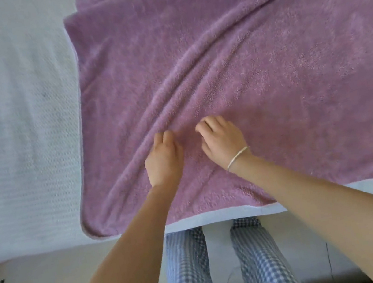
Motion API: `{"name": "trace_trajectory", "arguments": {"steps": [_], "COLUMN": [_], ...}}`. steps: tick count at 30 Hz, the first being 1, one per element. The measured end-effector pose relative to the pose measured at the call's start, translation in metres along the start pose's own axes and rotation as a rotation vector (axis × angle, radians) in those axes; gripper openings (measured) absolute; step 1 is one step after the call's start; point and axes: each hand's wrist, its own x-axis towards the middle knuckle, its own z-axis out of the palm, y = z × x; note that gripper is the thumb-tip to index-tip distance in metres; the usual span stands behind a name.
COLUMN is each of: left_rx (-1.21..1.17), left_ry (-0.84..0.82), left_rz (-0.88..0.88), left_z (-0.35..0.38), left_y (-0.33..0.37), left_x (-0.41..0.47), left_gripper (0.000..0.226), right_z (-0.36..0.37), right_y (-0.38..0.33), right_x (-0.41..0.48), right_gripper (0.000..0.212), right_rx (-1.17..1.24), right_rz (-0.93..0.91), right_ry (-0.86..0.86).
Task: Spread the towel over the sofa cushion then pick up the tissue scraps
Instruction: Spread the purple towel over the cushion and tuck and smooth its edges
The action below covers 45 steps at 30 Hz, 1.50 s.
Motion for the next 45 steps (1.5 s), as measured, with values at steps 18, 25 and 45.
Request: {"name": "trace_trajectory", "arguments": {"steps": [18, 25, 45], "left_rx": [-0.354, -0.358, -0.285], "left_ry": [0.111, 0.102, 0.065], "left_rz": [-0.633, -0.608, -0.475], "left_z": [-0.05, -0.066, -0.08], "left_y": [-0.158, -0.175, -0.15], "left_x": [0.046, 0.046, 0.119], "left_gripper": [0.026, 0.014, 0.022], "right_z": [0.057, 0.062, 0.031], "right_y": [-0.164, -0.191, -0.137], "right_x": [0.192, 0.197, 0.26], "right_gripper": [0.041, 0.026, 0.034], "right_rx": [-0.143, -0.139, -0.278], "right_rz": [-0.251, -0.263, -0.071], "right_ry": [-0.485, -0.408, -0.363]}}
